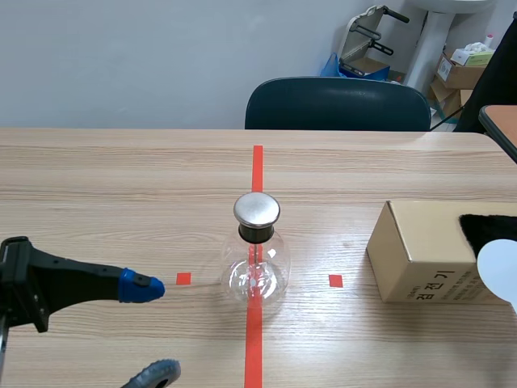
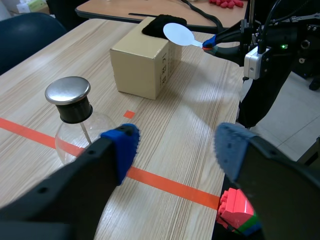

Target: Do the electroscope experiment

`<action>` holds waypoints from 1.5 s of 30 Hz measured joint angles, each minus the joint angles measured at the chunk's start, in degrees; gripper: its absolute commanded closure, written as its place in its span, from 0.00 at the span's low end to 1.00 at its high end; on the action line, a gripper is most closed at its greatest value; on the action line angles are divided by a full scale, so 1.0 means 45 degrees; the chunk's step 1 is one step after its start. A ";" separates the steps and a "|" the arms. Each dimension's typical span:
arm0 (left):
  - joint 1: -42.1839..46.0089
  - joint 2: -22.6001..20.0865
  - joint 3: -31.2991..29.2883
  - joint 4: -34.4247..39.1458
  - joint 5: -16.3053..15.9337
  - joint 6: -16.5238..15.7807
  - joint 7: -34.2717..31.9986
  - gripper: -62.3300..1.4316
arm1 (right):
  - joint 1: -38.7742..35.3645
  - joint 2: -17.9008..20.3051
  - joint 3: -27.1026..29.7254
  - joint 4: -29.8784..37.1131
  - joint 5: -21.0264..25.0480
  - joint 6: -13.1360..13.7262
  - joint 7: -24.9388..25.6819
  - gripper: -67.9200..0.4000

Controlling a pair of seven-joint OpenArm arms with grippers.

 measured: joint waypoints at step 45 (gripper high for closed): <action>-0.4410 0.8446 -0.0641 -0.8942 0.1778 -0.0913 0.1962 0.91 | 0.0355 0.0607 -0.6751 0.6309 -0.3526 0.0146 -0.9573 0.97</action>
